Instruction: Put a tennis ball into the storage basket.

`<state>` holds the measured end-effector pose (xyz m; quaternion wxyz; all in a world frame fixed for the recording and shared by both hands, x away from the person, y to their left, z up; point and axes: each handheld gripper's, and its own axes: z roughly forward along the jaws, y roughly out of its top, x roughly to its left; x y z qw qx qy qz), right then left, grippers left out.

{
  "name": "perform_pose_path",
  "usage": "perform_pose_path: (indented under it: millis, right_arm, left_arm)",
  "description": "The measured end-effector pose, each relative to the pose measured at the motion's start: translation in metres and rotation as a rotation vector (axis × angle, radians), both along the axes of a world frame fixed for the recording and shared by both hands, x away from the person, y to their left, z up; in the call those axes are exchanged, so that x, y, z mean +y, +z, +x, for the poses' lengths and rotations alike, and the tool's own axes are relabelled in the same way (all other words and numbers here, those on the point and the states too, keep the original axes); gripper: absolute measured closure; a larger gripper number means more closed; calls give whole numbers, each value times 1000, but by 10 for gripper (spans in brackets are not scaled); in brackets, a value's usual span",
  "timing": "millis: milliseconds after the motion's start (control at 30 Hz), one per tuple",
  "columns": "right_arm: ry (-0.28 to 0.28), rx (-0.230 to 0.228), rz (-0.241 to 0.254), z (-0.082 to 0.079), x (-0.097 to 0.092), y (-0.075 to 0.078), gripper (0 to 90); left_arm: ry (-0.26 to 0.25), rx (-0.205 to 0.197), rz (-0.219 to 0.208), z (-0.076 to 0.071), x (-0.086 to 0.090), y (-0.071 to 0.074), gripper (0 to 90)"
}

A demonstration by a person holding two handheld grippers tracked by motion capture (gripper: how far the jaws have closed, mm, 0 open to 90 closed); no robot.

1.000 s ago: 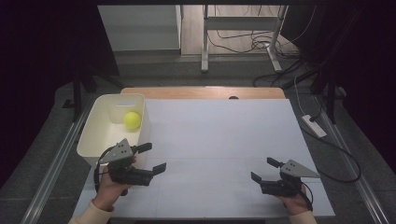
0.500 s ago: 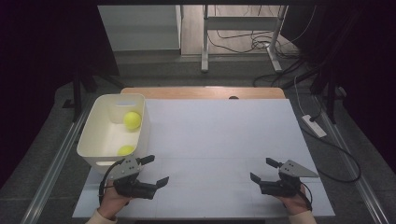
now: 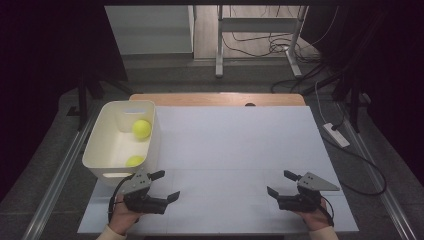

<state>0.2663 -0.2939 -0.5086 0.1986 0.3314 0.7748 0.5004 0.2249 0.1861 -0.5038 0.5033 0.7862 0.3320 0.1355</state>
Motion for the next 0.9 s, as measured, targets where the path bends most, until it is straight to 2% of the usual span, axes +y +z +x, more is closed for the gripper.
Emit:
perform_pose_path:
  millis: [367, 700, 900]
  right_arm:
    - [7, -2, -13, 0, 1, -1, 125]
    - [10, -2, -15, 0, -1, -2, 125]
    - [20, 0, 0, 1, -1, -1, 125]
  left_arm:
    - [7, 12, 12, 6, 1, -12, 123]
    - [6, 19, 14, 7, -1, -14, 119]
    - [1, 18, 11, 6, -4, -13, 116]
